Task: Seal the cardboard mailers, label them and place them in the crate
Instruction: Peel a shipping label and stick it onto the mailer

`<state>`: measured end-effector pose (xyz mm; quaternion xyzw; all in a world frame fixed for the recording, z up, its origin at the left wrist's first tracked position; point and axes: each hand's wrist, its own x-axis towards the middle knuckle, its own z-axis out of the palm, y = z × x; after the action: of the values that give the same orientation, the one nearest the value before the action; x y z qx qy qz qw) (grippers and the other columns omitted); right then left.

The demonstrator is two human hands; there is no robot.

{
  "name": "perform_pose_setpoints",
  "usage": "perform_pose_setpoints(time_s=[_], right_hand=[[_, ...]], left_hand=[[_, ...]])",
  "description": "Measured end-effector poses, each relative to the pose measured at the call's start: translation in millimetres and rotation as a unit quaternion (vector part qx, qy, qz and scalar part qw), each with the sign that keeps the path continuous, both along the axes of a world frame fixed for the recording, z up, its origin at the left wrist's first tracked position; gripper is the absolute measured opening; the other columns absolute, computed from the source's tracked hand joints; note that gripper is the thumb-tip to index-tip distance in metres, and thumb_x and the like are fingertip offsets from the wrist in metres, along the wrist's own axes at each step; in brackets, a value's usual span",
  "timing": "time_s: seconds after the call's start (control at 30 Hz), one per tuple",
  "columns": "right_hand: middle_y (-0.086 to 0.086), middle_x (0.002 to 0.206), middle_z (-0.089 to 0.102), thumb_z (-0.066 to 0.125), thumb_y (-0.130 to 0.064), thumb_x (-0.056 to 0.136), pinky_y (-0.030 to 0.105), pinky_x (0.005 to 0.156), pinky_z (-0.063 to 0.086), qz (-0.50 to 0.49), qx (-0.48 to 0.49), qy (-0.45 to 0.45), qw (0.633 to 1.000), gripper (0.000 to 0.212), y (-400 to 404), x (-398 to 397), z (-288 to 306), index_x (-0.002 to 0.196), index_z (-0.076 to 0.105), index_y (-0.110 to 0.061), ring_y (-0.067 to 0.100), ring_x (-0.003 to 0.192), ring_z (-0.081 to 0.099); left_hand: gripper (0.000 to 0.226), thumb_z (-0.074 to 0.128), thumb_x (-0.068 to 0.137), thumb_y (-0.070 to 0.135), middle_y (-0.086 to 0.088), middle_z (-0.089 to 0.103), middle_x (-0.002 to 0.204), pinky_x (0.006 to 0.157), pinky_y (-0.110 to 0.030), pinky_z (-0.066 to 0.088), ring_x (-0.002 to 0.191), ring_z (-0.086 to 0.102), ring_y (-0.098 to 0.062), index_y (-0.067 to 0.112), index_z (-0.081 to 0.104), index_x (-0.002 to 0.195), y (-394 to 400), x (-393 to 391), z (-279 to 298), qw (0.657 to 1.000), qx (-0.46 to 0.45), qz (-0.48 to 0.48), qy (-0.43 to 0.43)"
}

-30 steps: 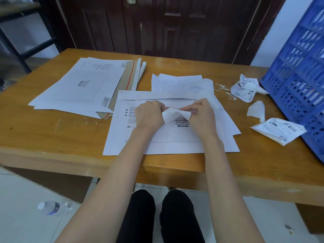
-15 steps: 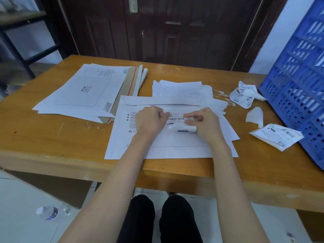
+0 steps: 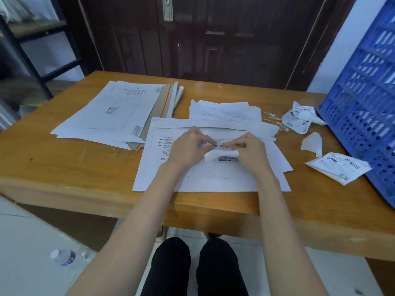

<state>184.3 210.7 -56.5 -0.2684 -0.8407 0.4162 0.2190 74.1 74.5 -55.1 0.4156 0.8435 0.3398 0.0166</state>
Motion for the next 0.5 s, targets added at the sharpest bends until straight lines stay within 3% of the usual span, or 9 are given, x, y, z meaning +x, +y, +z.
perform_pose_setpoints(time_s=[0.07,0.17,0.23,0.33,0.4,0.5], right_hand=[[-0.007,0.084,0.05,0.063,-0.003,0.087,0.026,0.073,0.049,-0.018,-0.013,0.028,0.999,0.018,-2.2,2.0,-0.8,0.089,0.078,-0.014,0.012,0.08,0.053],[-0.005,0.083,0.056,0.064,-0.002,0.084,0.012,0.064,0.042,-0.033,-0.013,0.039,0.999,0.017,-3.6,3.5,0.4,0.084,0.078,-0.012,0.007,0.073,0.051],[0.0,0.082,0.061,0.059,0.001,0.083,0.007,0.054,0.039,-0.05,-0.024,0.047,0.997,0.022,-3.2,5.1,2.3,0.078,0.077,-0.012,0.006,0.065,0.052],[0.007,0.08,0.064,0.052,0.003,0.082,0.008,0.05,0.041,-0.053,-0.068,0.058,0.995,0.027,-1.9,7.1,3.1,0.079,0.075,-0.012,0.002,0.051,0.055],[0.009,0.084,0.062,0.053,0.002,0.083,0.01,0.052,0.043,-0.039,-0.074,0.057,0.995,0.026,-1.9,5.8,2.0,0.088,0.074,-0.013,0.001,0.049,0.055],[0.003,0.094,0.059,0.062,-0.009,0.087,0.019,0.063,0.049,-0.029,-0.031,0.043,0.998,0.017,-1.8,-0.1,-0.6,0.09,0.075,-0.02,0.008,0.055,0.056]], left_hand=[[0.022,0.069,0.085,0.037,0.001,0.05,0.098,0.069,-0.033,0.046,0.083,0.053,-0.015,0.031,0.073,0.106,-0.1,-0.1,-1.8,1.0,-0.01,-0.009,0.003],[0.038,0.072,0.081,0.042,0.002,0.045,0.098,0.076,-0.035,0.046,0.086,0.045,-0.014,0.028,0.069,0.116,-4.4,-0.9,-2.9,0.998,-0.041,-0.036,-0.01],[0.041,0.072,0.079,0.046,0.005,0.044,0.101,0.085,-0.029,0.041,0.093,0.044,-0.014,0.029,0.069,0.116,-9.4,1.2,-0.9,0.997,-0.048,-0.059,-0.027],[0.026,0.064,0.085,0.046,0.013,0.054,0.11,0.088,-0.017,0.037,0.106,0.049,-0.004,0.031,0.074,0.105,-19.7,9.4,10.8,0.985,0.034,-0.078,-0.151],[0.029,0.066,0.078,0.056,0.024,0.056,0.118,0.092,-0.017,0.034,0.114,0.045,0.009,0.04,0.071,0.103,-27.9,15.3,16.1,0.966,0.04,-0.107,-0.234],[0.055,0.076,0.057,0.061,0.033,0.047,0.127,0.105,-0.031,0.02,0.128,0.031,0.003,0.045,0.062,0.107,-36.3,20.8,12.0,0.975,-0.076,-0.146,-0.15]])
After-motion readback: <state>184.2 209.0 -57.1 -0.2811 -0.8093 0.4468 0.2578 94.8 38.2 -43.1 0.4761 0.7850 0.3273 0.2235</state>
